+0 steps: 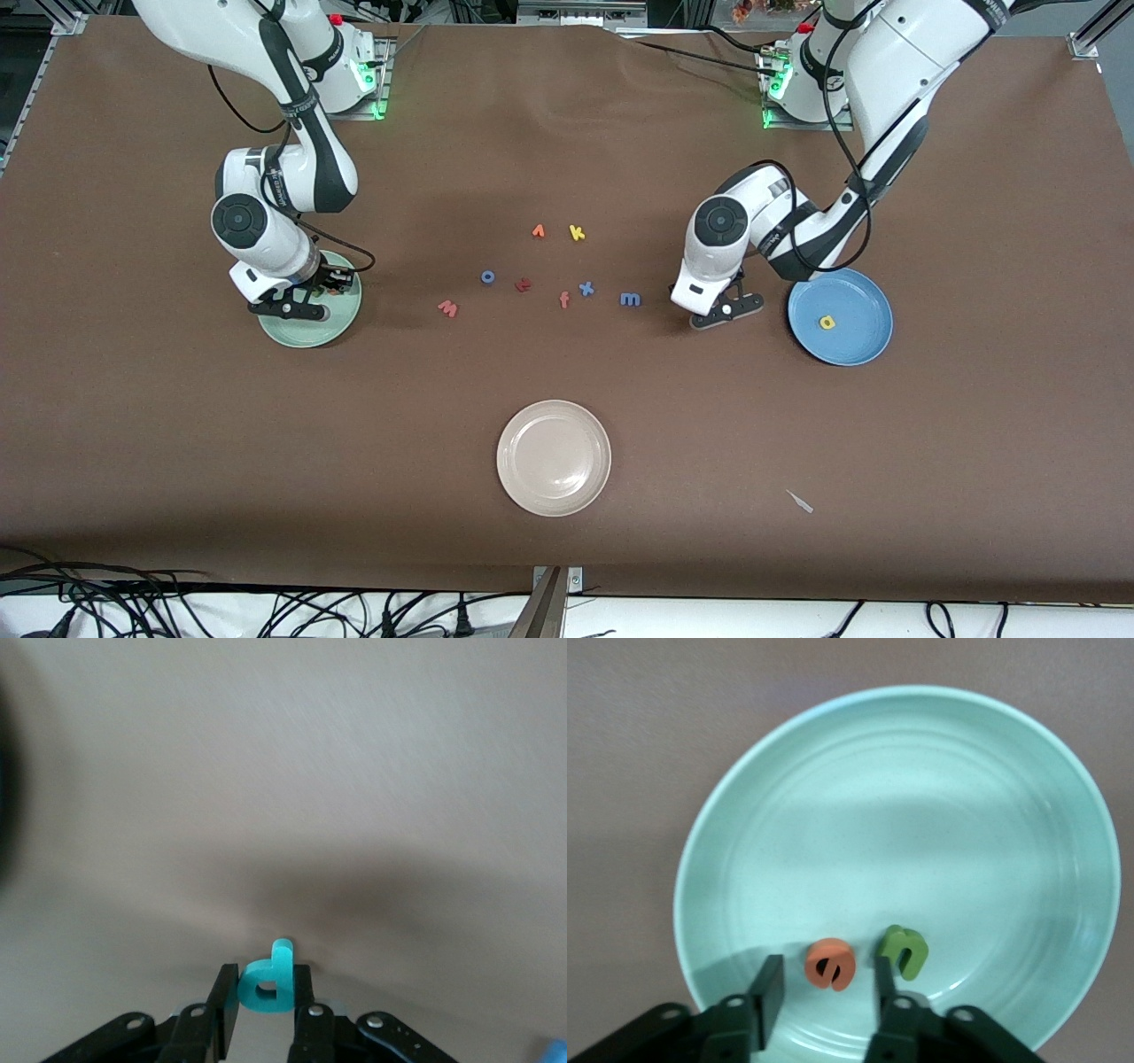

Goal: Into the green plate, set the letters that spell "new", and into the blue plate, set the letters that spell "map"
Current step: 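Drop the teal letter on the blue plate while the right gripper drops orange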

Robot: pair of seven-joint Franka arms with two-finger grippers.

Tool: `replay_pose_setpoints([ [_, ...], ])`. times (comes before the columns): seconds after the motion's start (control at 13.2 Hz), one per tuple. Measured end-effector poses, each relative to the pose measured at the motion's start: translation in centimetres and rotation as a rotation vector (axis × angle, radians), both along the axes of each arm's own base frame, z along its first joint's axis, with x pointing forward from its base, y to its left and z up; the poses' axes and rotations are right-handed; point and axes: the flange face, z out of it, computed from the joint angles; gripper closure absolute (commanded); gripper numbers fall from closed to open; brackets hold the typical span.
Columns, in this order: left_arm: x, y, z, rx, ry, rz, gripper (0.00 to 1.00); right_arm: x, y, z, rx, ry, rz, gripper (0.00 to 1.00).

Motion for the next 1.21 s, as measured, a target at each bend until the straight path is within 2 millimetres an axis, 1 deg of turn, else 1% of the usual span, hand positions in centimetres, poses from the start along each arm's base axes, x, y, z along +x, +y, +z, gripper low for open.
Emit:
replay_pose_setpoints([
  [0.08, 1.3, 0.7, 1.0, 0.012, 0.023, -0.038, 0.96, 0.4, 0.3, 0.8, 0.004, 0.008, 0.001, 0.0],
  [0.15, 2.4, 1.8, 1.8, 0.028, 0.052, -0.085, 0.96, 1.0, 0.8, 2.0, 0.007, 0.033, 0.006, 0.0],
  [0.23, 3.6, 3.7, 2.4, 0.042, 0.09, -0.137, 0.96, 1.9, 1.9, 3.7, 0.011, 0.068, 0.024, 0.0],
  [0.38, 5.8, 8.7, 3.3, 0.039, 0.173, -0.259, 0.96, 3.5, 5.8, 7.4, 0.037, 0.095, 0.143, 0.0],
  [0.45, 6.7, 11.3, 3.5, 0.024, 0.212, -0.323, 0.95, 3.8, 7.6, 8.4, 0.055, 0.081, 0.233, 0.0],
  [0.53, 7.3, 13.8, 3.4, 0.003, 0.247, -0.391, 0.95, 3.9, 8.6, 8.6, 0.072, 0.064, 0.34, 0.0],
  [0.6, 7.6, 15.8, 3.3, -0.019, 0.276, -0.46, 0.93, 4.1, 9.4, 8.4, 0.085, 0.046, 0.443, 0.0],
  [0.68, 7.9, 17.5, 3.0, -0.04, 0.3, -0.529, 0.82, 4.2, 10.1, 7.8, 0.092, 0.027, 0.531, 0.0],
  [0.76, 8.0, 18.8, 2.6, -0.053, 0.323, -0.594, 0.24, 4.3, 11.0, 6.9, 0.097, 0.005, 0.61, 0.0],
  [0.83, 8.1, 19.9, 2.1, -0.06, 0.343, -0.643, 0.0, 4.3, 12.2, 5.9, 0.102, -0.022, 0.68, 0.0],
  [0.91, 8.1, 20.3, 1.6, -0.068, 0.356, -0.668, 0.0, 4.1, 13.8, 4.6, 0.108, -0.047, 0.74, 0.0],
  [0.98, 8.1, 20.2, 1.3, -0.094, 0.358, -0.658, 0.0, 3.5, 15.7, 3.2, 0.116, -0.064, 0.787, 0.0],
  [1.06, 8.5, 19.9, 1.6, -0.142, 0.348, -0.625, 0.0, 2.9, 17.3, 2.0, 0.126, -0.073, 0.818, 0.01],
  [1.13, 9.0, 19.6, 2.1, -0.183, 0.333, -0.597, 0.0, 2.3, 18.6, 1.2, 0.134, -0.078, 0.843, 0.01],
  [1.21, 9.3, 19.1, 2.7, -0.204, 0.317, -0.568, 0.0, 2.0, 19.2, 0.8, 0.137, -0.078, 0.862, 0.07],
])
